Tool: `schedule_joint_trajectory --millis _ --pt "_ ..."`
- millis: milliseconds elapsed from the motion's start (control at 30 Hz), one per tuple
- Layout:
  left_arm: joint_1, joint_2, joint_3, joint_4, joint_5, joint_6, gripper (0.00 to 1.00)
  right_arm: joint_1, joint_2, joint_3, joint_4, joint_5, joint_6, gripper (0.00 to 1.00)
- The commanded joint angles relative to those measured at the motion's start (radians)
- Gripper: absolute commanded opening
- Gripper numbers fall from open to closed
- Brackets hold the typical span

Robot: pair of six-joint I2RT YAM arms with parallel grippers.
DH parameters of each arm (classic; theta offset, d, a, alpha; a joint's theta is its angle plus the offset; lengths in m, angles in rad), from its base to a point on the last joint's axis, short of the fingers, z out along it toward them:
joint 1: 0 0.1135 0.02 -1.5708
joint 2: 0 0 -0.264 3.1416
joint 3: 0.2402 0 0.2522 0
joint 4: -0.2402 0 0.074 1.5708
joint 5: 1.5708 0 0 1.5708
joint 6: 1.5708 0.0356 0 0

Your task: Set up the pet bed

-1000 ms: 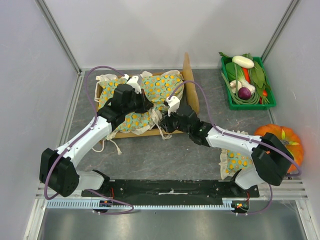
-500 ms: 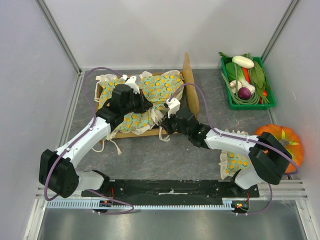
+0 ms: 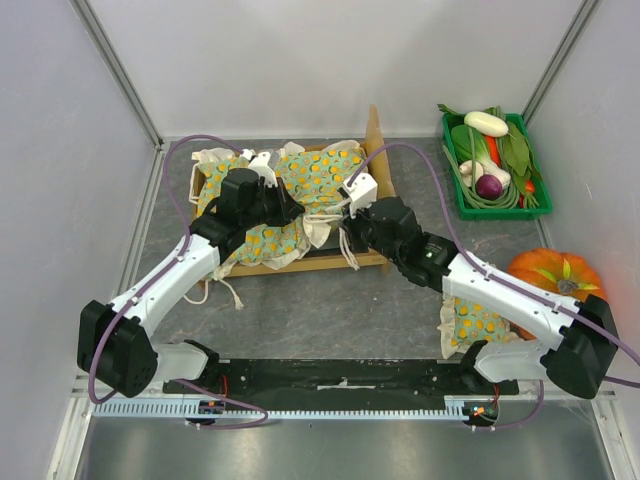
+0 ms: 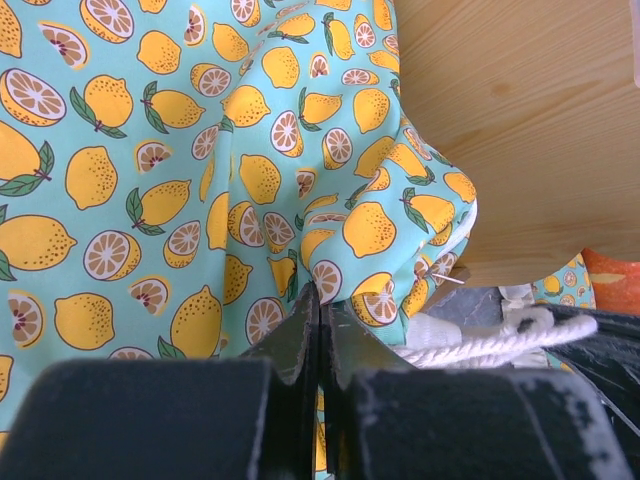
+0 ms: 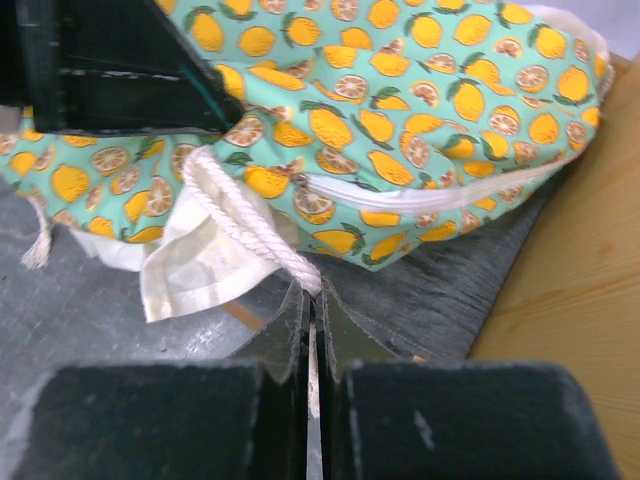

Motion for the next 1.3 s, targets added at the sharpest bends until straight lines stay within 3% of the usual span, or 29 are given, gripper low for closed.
schedule_joint_trajectory --millis 0,200,400,467,633,800,1000,1267 --pt "0.008 -0.022 0.003 0.041 0.026 -0.009 0.02 0.006 0.001 0.102 -0.142 -0.177 -0.085 0.02" --pt "0.013 -0.017 0.009 0.041 0.044 -0.005 0.02 0.003 0.061 0.156 -0.241 -0.567 -0.068 0.06" --pt "0.016 -0.016 0.014 0.04 0.056 -0.005 0.02 0.005 0.146 0.11 -0.245 -0.658 -0.036 0.06" --pt "0.017 -0.014 0.014 0.04 0.061 -0.003 0.02 0.005 0.163 0.096 -0.242 -0.605 -0.007 0.06" --pt "0.02 -0.016 0.014 0.034 0.069 0.001 0.02 0.005 0.147 0.075 -0.257 -0.286 0.027 0.0" --pt "0.023 -0.017 0.011 0.032 0.069 0.003 0.02 0.005 0.071 0.073 -0.238 -0.232 0.041 0.0" --pt "0.023 -0.016 0.006 0.038 0.09 0.002 0.02 0.005 -0.026 0.122 -0.198 0.074 0.022 0.0" --pt "0.023 -0.003 -0.004 0.074 0.13 -0.032 0.02 0.003 0.041 0.21 -0.172 0.163 -0.084 0.0"
